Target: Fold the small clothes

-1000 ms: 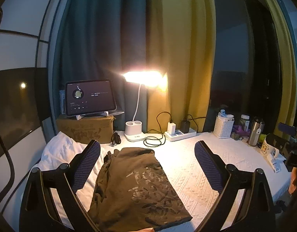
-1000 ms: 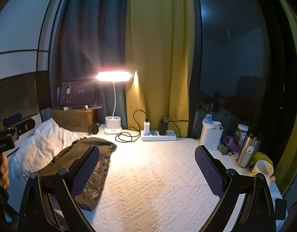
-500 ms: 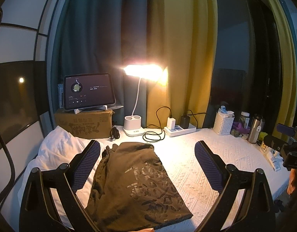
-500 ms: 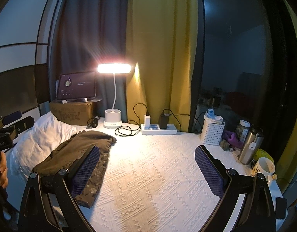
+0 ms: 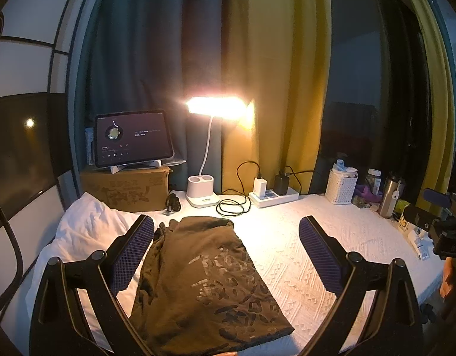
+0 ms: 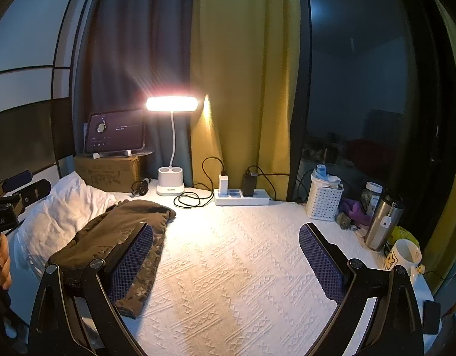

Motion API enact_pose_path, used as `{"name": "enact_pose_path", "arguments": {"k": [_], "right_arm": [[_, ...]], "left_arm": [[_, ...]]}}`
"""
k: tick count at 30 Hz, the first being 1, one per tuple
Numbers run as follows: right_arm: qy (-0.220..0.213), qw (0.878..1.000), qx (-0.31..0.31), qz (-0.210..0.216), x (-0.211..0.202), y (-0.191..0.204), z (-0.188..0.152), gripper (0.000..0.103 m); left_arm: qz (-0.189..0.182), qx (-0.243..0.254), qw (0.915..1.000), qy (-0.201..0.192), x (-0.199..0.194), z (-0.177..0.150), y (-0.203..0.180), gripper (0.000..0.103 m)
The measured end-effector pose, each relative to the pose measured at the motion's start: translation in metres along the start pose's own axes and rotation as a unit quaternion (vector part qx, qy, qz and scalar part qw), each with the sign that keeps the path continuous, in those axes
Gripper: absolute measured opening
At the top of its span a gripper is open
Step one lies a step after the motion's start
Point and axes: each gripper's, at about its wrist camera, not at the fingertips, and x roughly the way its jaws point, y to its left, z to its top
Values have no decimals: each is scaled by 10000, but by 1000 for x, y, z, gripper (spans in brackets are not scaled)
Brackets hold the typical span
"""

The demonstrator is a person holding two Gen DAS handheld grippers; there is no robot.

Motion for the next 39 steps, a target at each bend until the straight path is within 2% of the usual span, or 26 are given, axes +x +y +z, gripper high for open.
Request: {"name": "enact_pose_path", "arguments": {"k": [39], "right_arm": [[52, 10000, -64, -10, 3, -1, -5, 99]], "left_arm": [[-13, -4, 10000, 30, 3, -1, -5, 98]]}}
